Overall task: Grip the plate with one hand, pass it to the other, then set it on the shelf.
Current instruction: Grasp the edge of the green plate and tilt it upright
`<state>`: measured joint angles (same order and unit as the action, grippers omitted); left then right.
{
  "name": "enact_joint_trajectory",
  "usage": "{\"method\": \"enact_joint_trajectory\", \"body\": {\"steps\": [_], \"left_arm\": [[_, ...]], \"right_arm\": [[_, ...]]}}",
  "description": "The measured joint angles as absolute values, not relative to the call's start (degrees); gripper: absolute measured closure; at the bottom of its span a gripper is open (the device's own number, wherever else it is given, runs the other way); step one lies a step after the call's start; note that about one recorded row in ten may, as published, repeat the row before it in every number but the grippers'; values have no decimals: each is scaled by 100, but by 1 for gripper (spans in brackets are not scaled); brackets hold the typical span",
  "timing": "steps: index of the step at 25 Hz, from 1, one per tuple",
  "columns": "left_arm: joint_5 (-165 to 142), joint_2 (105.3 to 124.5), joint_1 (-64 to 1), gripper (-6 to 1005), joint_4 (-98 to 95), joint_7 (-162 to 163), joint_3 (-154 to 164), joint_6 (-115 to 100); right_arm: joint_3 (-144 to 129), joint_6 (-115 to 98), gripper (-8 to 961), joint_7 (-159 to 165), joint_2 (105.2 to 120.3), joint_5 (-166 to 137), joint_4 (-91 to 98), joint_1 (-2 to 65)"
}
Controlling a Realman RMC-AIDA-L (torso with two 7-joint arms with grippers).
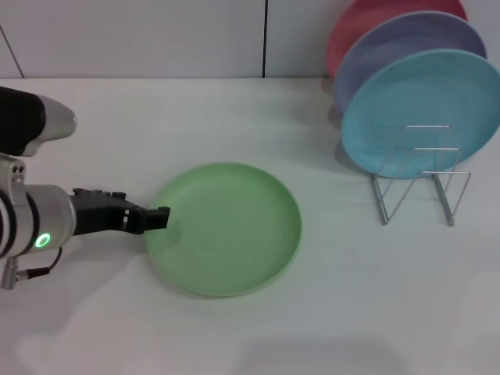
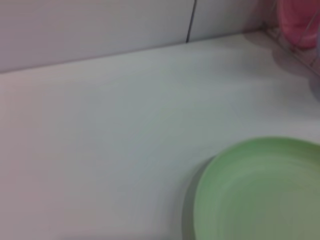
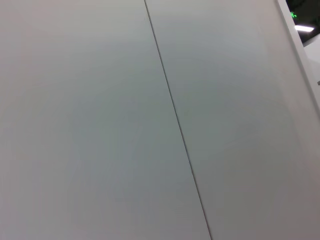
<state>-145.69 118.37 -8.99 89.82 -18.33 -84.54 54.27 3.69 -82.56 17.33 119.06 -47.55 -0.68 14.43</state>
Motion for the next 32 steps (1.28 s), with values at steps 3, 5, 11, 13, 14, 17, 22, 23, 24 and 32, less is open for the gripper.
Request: {"method": "enact_joint_trajectory", "body": {"steps": [3,5,11,13,14,17,22,23,24,32], "left_arm": [[-14572,11839,-1066,221,8700,-1817,-8467,5438],[-14573,11844,-1160,222,8534,-1814,-8484,5440],[-14573,11841,-1288,222,8283,-1810,-8497,5432],[-14573,11841,-1318,223,8220,-1807,-8500,5435],[-14572,11839,-1350,223,8148,-1805,-8503,5440],[-14574,11839,-1388,223,8081,-1803,-8505,5442],[-14578,11837,-1465,224,7926,-1802,-8554,5429],[-14579,11835,-1470,224,7912,-1802,-8565,5428],[-14580,11831,-1476,224,7902,-1802,-8574,5424],[-14582,11835,-1557,225,7786,-1801,-8632,5444]], "right_arm": [[369,-8255,190,1733,11903,-4755,-70,1450],[369,-8254,190,1733,11901,-4755,-70,1450],[369,-8253,189,1733,11900,-4755,-71,1431],[369,-8252,189,1732,11900,-4755,-71,1430],[369,-8252,189,1733,11900,-4755,-70,1429],[369,-8252,189,1732,11900,-4755,-71,1432],[369,-8245,189,1713,11900,-4755,-80,1436],[369,-8244,188,1712,11900,-4755,-82,1435],[369,-8244,188,1712,11900,-4755,-85,1431],[369,-8201,189,1713,11900,-4754,-88,1425]]}}
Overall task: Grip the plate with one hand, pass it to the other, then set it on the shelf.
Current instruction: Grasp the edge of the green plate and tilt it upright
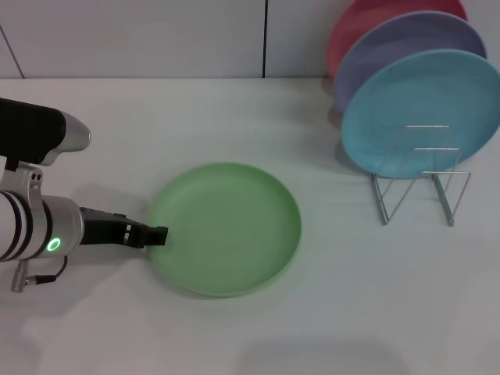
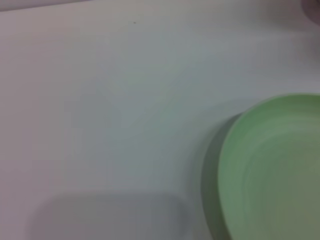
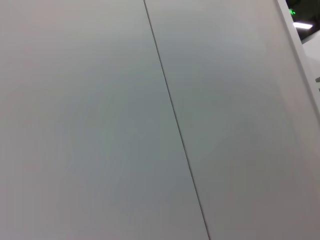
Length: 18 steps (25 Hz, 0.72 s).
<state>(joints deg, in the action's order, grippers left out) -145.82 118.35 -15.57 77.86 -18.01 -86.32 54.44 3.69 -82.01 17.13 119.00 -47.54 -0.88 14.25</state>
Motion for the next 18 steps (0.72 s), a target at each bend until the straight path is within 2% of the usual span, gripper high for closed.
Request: {"method": "enact_joint_trajectory", "body": {"steps": [18], "left_arm": [[-14987,11847,-1661,227,7761,-1447,-8583,5613]], "right_arm": [[369,-8190,189,1712,11900,-4754,-87,1442]]}}
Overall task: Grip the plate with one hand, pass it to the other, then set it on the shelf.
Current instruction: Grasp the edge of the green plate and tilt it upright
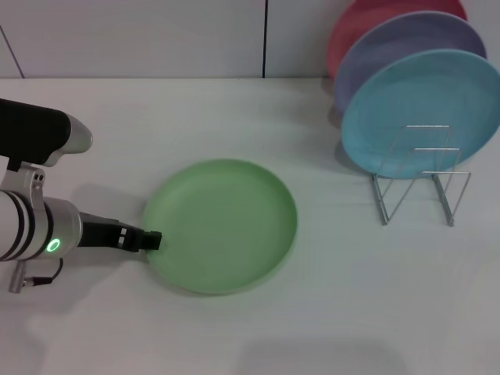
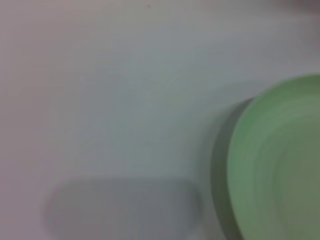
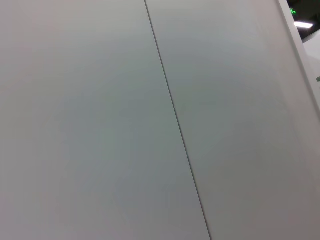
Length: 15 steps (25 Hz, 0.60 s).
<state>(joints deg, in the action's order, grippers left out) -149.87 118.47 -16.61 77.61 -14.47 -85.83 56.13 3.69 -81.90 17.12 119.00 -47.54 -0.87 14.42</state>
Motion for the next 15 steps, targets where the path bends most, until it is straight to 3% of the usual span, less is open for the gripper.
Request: {"method": "enact_joint_trajectory", "body": {"steps": [15], "left_arm": [[-14961,11848,-1706,229,7882,-1441,-8507,5720]], "right_arm": [[369,-8191,190,1718,11909,-4754,-84,1433]]}}
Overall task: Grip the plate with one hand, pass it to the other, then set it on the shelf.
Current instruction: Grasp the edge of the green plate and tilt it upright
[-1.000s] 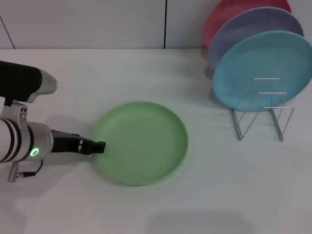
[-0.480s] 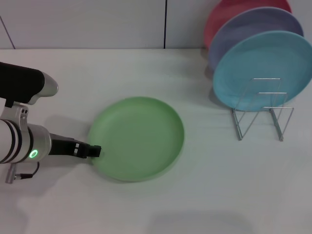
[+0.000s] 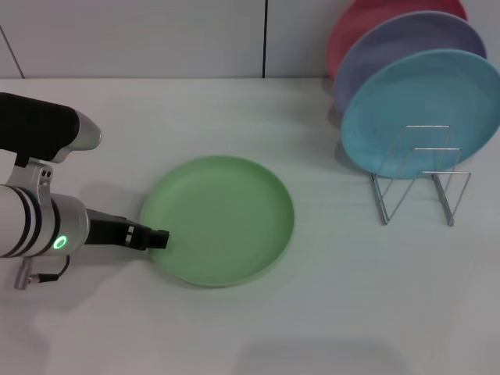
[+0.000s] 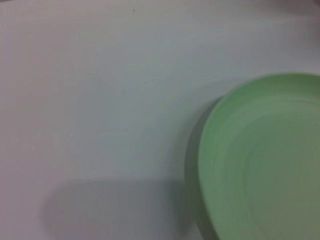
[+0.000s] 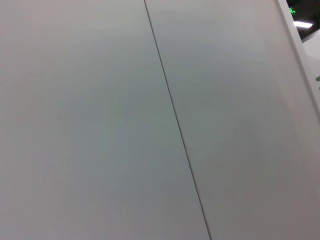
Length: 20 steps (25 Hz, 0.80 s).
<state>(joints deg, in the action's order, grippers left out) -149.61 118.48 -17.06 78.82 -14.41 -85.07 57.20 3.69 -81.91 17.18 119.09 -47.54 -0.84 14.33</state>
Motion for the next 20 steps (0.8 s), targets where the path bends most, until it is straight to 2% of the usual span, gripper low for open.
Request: {"method": "enact_joint_trajectory", "body": {"steps": [20], "left_arm": [[-14989,11857,-1784,232,7791,-1361,-8499,5733]], "right_arm": [[369,-8191,189,1713,11909,-4754,-88,1441]]}}
